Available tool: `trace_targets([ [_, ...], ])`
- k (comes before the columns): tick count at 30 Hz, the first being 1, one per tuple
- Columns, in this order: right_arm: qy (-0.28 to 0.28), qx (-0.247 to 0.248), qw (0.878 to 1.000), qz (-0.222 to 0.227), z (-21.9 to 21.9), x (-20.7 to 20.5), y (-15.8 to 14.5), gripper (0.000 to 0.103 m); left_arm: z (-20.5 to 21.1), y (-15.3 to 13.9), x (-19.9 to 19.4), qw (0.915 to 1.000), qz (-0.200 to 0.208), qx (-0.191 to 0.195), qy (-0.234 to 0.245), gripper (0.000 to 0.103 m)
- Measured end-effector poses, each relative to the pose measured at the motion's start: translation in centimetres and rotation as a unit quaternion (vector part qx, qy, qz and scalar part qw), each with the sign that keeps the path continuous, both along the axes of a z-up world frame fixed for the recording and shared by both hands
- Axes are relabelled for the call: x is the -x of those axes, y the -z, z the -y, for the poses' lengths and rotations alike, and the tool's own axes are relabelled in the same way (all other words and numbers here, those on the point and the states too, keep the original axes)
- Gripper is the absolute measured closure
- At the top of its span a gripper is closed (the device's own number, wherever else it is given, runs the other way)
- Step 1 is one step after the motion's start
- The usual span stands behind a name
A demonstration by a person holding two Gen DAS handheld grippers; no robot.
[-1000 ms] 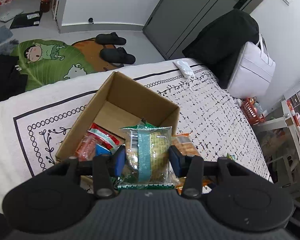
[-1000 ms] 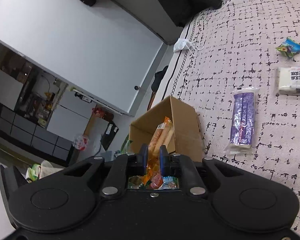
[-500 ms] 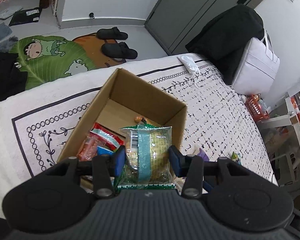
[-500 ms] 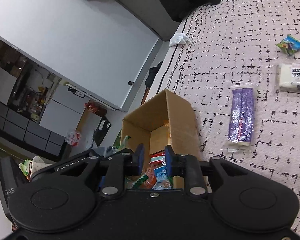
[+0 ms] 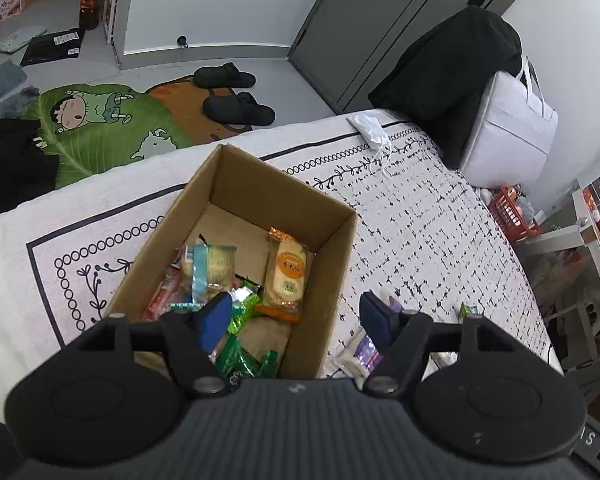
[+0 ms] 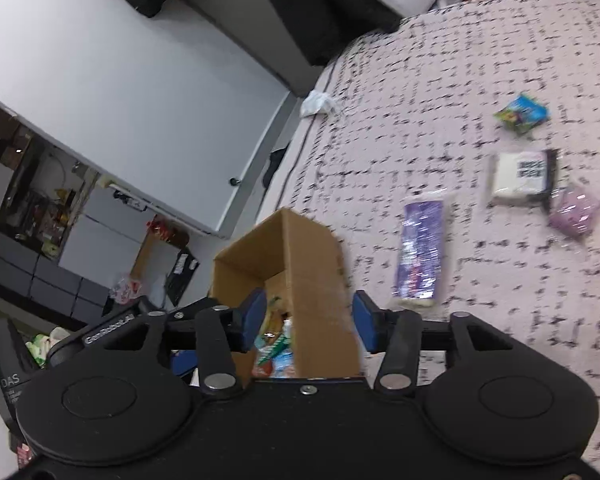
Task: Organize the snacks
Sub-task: 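Open both tools to release the cracker and bread packets into the box, then move the left tool to the purple bar while the right tool approaches the pink packet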
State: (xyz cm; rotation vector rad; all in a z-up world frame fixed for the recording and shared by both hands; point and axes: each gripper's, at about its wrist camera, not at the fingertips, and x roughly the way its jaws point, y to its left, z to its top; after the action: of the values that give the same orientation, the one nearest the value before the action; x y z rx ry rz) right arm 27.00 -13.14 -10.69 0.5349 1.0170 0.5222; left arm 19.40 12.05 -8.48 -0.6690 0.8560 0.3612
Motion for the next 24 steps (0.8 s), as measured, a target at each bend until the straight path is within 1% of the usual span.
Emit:
trace_targets([
  [3, 0.006, 0.012, 1.0, -0.01, 1.3, -0.1, 0.3, 0.05, 0.9, -0.3, 0.1, 1.0, -0.002, -0.004, 0.004, 0.024],
  [6, 0.014, 0.019, 1.0, -0.011, 2.6, 0.0, 0.2, 0.047, 2.0, -0.6, 0.0, 0.9999, -0.005, -0.008, 0.012, 0.022],
  [8, 0.018, 0.027, 0.999, -0.005, 3.6, 0.1, 0.0, 0.04, 2.8, -0.7, -0.1, 0.9998, -0.007, -0.011, 0.016, 0.021],
  [10, 0.02, 0.034, 0.999, -0.001, 4.5, 0.2, -0.1, 0.037, 3.5, -0.8, -0.1, 0.9997, -0.008, -0.012, 0.019, 0.021],
  [16, 0.037, 0.044, 0.998, 0.006, 7.1, 0.2, -0.6, 0.03, 6.0, -0.8, -0.6, 0.9993, -0.005, -0.012, 0.035, 0.02],
  [19, 0.054, 0.038, 0.998, 0.003, 8.6, -0.2, -0.6, 0.022, 7.3, -0.9, -1.0, 0.9988, -0.004, -0.014, 0.047, 0.02],
  [21, 0.066, 0.039, 0.997, -0.003, 9.5, -0.6, -0.6, 0.021, 8.0, -1.0, -1.3, 0.9983, -0.005, -0.019, 0.054, 0.02],
  [22, 0.071, 0.039, 0.997, -0.006, 9.9, -0.7, -0.5, 0.018, 8.3, -1.0, -1.4, 0.9981, -0.007, -0.021, 0.058, 0.019],
  [23, 0.078, 0.039, 0.996, -0.011, 10.4, -0.8, -0.3, 0.013, 8.6, -0.9, -1.5, 0.9979, -0.008, -0.022, 0.06, 0.014],
  [24, 0.085, 0.039, 0.995, -0.014, 10.7, -0.9, -0.2, 0.011, 8.9, -0.9, -1.6, 0.9978, -0.007, -0.022, 0.062, 0.01],
])
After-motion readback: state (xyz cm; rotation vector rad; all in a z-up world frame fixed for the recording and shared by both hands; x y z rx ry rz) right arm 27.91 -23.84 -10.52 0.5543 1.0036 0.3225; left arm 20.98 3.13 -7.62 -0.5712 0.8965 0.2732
